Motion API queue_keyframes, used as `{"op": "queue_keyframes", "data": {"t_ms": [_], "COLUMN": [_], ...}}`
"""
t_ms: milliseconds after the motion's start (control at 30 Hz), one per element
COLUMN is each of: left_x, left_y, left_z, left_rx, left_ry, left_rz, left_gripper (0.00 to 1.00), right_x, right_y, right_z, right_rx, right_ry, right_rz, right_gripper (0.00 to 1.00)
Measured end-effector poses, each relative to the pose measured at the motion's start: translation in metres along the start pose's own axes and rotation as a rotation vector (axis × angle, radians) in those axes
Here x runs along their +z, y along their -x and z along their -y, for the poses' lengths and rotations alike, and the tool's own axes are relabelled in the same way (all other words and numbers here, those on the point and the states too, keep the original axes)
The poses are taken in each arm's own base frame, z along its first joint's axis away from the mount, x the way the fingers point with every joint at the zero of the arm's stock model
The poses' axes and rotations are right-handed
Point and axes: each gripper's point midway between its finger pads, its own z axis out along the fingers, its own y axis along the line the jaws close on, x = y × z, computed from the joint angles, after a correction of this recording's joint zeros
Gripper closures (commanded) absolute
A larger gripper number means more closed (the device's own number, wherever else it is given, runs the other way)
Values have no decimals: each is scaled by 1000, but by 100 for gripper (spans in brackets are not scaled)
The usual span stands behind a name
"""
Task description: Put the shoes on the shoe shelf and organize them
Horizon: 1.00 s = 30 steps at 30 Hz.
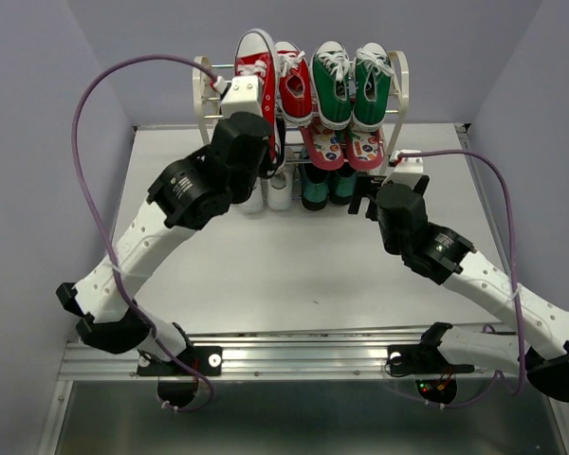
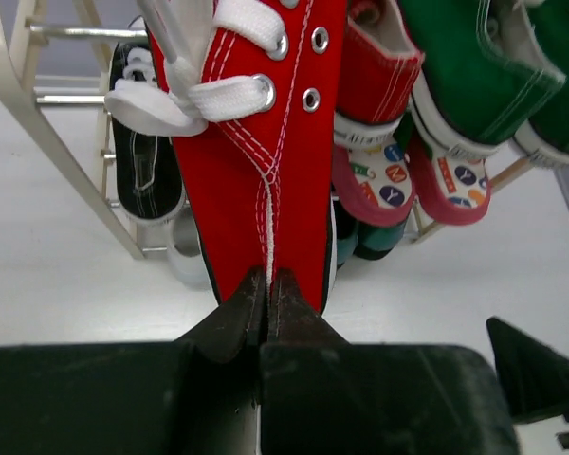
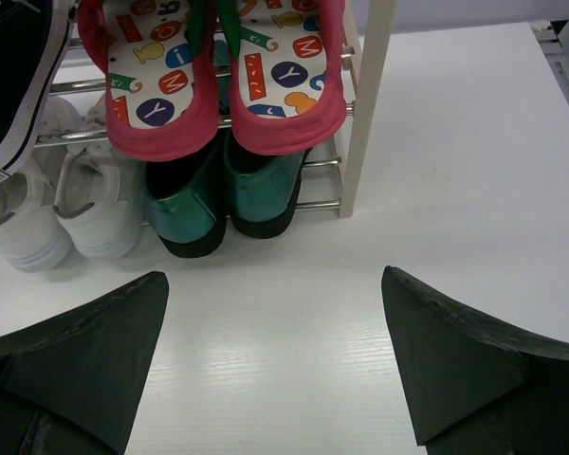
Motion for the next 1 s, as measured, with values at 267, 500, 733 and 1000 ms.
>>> {"op": "queue_keyframes", "data": {"t_ms": [267, 500, 733, 1000], "left_x": [58, 102, 120, 123], "left_y": [67, 74, 49, 48], "left_z": [-29, -59, -59, -61], "left_rx": [-3, 39, 102, 98], "left_ry": [70, 118, 74, 48], "left_rz": [85, 46, -55, -68], "left_gripper": [100, 100, 100, 100], "right_x": [7, 8, 8, 9], "right_y": [4, 9, 9, 9], "right_z": [-7, -10, -10, -8], "right_rx": [-15, -9, -8, -7], "right_ry": [-10, -6, -6, -11], "right_rz": [-1, 11, 12, 13], "right_gripper": [0, 0, 0, 0]}}
